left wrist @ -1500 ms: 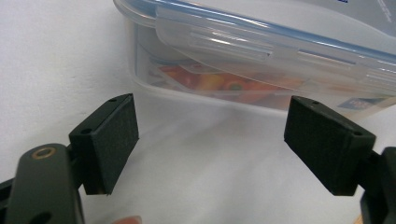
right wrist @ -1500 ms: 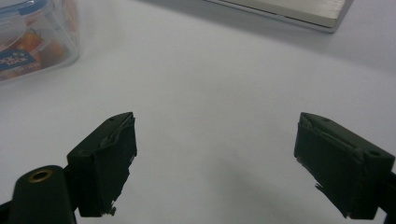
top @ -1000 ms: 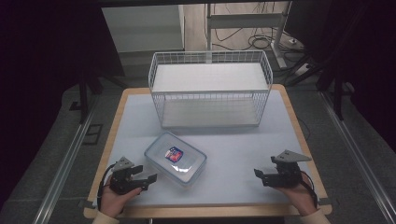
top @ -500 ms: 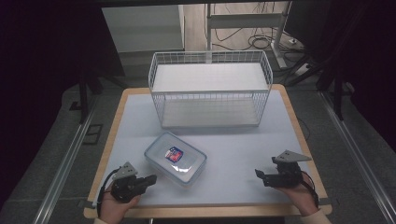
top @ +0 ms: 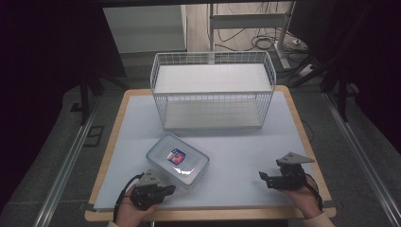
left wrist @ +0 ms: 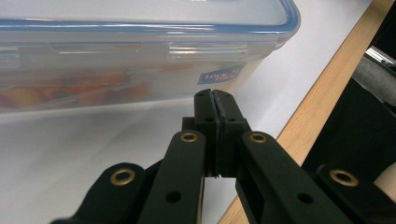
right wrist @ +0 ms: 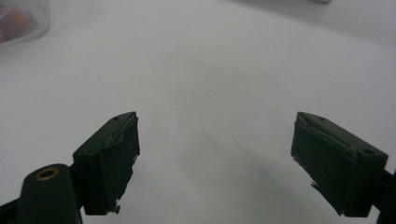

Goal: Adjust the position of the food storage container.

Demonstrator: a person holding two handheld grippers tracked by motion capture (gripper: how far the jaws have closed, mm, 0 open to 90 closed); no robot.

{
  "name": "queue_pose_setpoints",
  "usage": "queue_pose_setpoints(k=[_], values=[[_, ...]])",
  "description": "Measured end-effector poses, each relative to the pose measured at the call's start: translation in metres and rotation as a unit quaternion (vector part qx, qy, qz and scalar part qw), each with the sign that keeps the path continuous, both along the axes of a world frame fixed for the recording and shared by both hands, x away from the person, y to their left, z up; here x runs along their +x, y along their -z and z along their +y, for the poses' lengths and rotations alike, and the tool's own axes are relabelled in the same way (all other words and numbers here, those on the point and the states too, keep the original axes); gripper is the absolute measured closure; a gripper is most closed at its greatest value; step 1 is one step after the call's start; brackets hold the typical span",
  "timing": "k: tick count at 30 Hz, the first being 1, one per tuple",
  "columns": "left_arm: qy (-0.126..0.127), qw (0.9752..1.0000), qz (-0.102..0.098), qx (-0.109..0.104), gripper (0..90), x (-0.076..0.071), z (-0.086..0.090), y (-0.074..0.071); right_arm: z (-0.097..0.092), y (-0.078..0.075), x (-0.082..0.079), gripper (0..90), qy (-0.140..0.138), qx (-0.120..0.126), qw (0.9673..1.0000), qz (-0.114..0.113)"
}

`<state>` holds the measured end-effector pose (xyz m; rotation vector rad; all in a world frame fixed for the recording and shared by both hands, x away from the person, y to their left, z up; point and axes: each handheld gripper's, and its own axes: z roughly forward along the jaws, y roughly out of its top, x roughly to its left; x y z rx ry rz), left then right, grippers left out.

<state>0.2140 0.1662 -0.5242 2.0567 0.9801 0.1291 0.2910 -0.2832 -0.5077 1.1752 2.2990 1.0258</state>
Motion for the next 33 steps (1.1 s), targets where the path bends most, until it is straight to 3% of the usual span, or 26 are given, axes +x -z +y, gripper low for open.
queue_pose_setpoints(k=[5,10,15,24,33], values=[[0.018,0.9998,0.000,0.003,90.0,-0.001,-0.009,0.000,0.000,0.000,0.000,15.2,0.000,0.000,1.0000,-0.001],[0.020,0.9998,-0.006,0.005,90.0,0.001,-0.018,-0.001,0.000,0.000,0.000,15.2,0.000,-0.001,1.0000,-0.001],[0.041,0.9990,-0.009,0.015,90.0,0.004,-0.035,0.000,0.000,0.000,0.000,15.4,-0.003,0.010,0.9999,0.006],[0.044,0.9990,-0.008,0.011,90.0,0.008,-0.039,0.000,0.001,0.001,0.000,15.7,-0.005,0.007,0.9999,0.007],[0.040,0.9992,-0.003,0.003,90.0,0.023,-0.053,-0.002,0.001,0.002,0.000,15.8,-0.006,0.004,0.9999,0.009]])
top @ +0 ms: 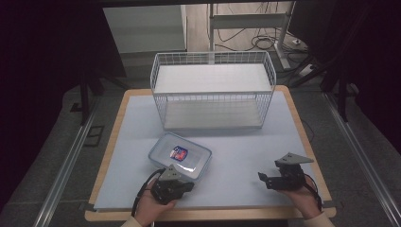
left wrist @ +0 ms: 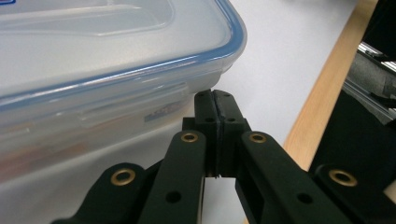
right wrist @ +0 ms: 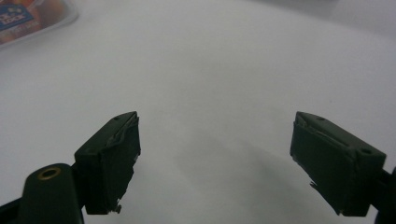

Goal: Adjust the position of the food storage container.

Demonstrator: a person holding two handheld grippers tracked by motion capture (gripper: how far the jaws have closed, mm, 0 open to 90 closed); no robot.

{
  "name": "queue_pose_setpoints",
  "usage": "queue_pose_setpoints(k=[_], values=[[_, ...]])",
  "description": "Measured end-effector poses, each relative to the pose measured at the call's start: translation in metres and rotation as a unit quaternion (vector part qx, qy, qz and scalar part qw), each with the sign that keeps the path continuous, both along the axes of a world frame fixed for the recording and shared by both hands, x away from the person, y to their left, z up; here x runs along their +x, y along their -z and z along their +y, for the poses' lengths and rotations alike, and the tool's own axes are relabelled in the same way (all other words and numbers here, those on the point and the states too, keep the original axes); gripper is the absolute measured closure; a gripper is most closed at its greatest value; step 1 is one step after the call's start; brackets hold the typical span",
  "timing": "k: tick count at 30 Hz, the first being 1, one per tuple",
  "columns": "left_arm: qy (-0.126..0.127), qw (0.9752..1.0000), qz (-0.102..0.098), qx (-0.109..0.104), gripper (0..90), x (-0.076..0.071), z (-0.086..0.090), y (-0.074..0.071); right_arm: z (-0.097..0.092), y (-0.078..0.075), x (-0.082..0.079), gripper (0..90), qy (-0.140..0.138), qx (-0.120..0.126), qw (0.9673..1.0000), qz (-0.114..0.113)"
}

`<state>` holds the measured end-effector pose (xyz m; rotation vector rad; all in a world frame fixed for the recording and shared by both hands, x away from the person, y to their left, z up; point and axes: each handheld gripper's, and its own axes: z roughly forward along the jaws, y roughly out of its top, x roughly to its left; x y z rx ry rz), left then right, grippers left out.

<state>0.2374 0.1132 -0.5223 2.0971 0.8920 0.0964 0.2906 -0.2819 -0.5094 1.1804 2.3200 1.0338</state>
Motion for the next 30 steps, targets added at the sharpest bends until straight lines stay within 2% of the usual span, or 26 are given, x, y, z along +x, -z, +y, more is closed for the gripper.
queue_pose_setpoints(k=[7,18,30], values=[[-0.005,1.0000,-0.002,-0.001,90.0,0.010,-0.013,-0.001,0.000,0.000,0.000,15.9,0.000,0.001,1.0000,0.001],[-0.030,0.9996,-0.002,0.000,90.0,0.028,-0.037,-0.004,0.000,0.001,0.000,15.9,0.000,0.000,1.0000,0.003],[-0.036,0.9994,0.000,0.002,90.0,0.043,-0.054,-0.004,-0.001,0.001,0.001,15.9,0.003,0.000,1.0000,0.005]])
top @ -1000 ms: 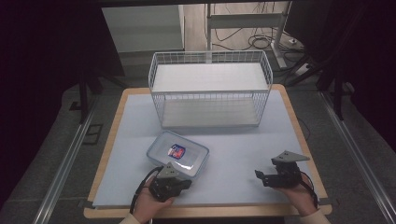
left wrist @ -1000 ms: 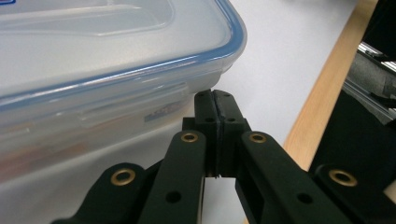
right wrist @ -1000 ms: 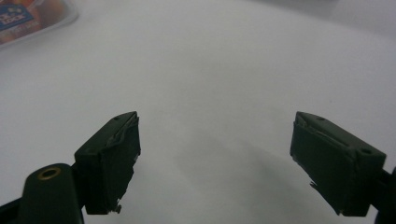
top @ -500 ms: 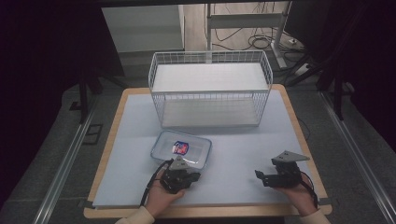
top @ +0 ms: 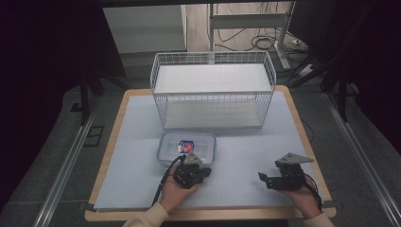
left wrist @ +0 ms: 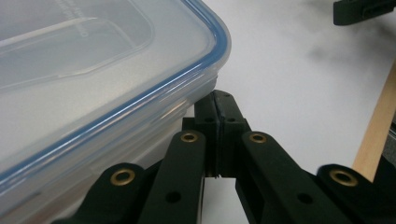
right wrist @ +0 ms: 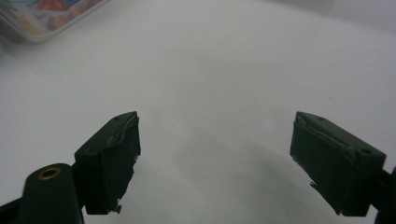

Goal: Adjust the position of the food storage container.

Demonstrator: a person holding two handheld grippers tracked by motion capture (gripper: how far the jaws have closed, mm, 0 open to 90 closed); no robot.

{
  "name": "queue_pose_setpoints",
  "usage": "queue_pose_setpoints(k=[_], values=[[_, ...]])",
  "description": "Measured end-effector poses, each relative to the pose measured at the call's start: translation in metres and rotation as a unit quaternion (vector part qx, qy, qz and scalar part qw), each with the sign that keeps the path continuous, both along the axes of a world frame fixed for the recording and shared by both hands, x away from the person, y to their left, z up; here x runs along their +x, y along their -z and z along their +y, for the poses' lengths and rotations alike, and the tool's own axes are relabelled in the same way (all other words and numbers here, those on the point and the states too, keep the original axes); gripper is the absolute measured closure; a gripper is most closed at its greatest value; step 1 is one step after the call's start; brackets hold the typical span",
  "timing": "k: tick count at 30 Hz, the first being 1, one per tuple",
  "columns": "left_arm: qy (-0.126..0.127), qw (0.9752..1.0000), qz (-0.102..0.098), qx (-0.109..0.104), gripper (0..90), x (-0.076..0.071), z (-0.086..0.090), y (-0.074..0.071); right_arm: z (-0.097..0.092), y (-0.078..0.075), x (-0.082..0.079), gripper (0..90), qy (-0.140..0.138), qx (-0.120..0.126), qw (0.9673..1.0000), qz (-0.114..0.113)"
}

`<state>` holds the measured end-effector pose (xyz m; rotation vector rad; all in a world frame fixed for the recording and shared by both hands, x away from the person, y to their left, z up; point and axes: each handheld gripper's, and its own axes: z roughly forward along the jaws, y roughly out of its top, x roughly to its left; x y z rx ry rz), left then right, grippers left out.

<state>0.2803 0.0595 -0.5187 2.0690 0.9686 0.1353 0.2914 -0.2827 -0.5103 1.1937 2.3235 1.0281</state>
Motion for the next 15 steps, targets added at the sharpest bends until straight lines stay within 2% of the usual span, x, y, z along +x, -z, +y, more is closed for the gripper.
queue_pose_setpoints(k=[5,15], values=[[-0.003,1.0000,0.001,-0.004,90.0,0.0064,-0.0074,0.0006,0.0009,0.0004,-0.0001,15.9,-0.001,-0.002,1.0000,0.000],[-0.006,1.0000,-0.003,-0.004,90.0,0.0099,-0.0126,0.0005,0.0022,0.0015,0.0002,15.9,0.000,-0.006,1.0000,0.001]])
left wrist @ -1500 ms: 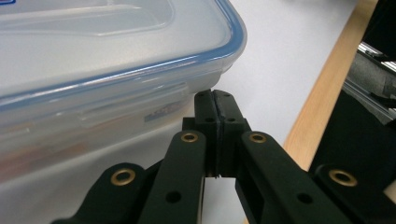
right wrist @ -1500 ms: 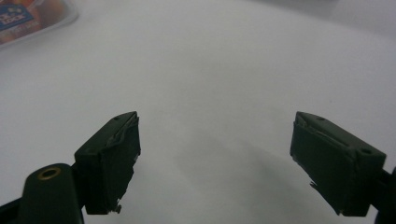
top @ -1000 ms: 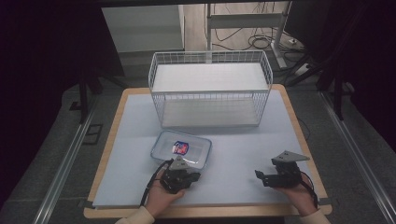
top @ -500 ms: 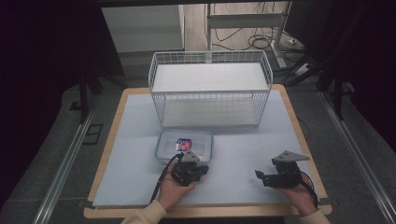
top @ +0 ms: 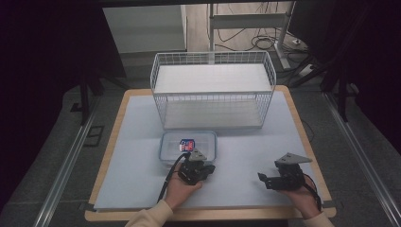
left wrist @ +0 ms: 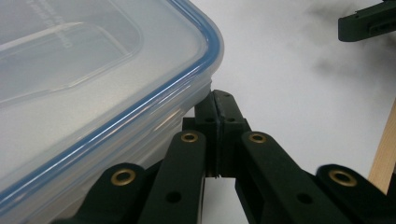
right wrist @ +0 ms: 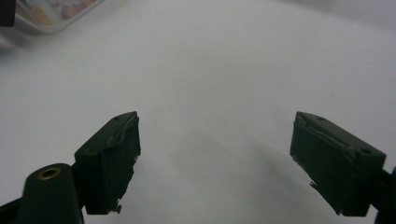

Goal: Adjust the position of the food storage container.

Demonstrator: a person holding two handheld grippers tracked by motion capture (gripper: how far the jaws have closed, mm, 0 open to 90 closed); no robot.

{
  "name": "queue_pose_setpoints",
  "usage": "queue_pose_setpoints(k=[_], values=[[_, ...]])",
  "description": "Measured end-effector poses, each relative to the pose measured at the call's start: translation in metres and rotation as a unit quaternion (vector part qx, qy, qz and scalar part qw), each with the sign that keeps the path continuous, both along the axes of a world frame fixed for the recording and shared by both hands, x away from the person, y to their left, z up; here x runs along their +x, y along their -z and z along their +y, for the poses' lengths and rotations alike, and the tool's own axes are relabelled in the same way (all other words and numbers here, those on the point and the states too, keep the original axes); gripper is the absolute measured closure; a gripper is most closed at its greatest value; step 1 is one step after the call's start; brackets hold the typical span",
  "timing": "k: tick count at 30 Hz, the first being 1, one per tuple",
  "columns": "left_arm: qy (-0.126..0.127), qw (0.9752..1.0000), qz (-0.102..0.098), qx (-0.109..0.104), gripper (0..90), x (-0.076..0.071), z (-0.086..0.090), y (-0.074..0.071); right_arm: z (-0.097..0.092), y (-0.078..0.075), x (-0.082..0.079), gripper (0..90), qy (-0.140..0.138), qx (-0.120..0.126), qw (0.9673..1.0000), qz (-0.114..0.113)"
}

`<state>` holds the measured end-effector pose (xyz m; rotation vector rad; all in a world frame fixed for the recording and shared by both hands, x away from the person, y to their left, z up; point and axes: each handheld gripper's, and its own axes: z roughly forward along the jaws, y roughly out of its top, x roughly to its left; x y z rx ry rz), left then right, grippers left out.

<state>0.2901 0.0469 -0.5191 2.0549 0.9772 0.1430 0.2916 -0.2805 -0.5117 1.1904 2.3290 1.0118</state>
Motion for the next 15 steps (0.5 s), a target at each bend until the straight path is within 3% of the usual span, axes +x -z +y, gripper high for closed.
queue_pose_setpoints(k=[6,10,15], values=[[0.006,0.9999,-0.003,-0.012,90.0,-0.008,0.003,-0.006,-0.001,0.000,0.000,16.0,0.001,0.002,1.0000,-0.001],[0.021,0.9994,-0.006,-0.026,89.9,-0.028,0.015,-0.014,-0.001,-0.001,-0.001,16.0,-0.002,0.005,1.0000,-0.004],[0.003,0.9988,-0.018,-0.046,89.4,-0.039,0.040,-0.027,-0.001,-0.002,-0.001,16.0,-0.003,0.010,0.9999,-0.006]])
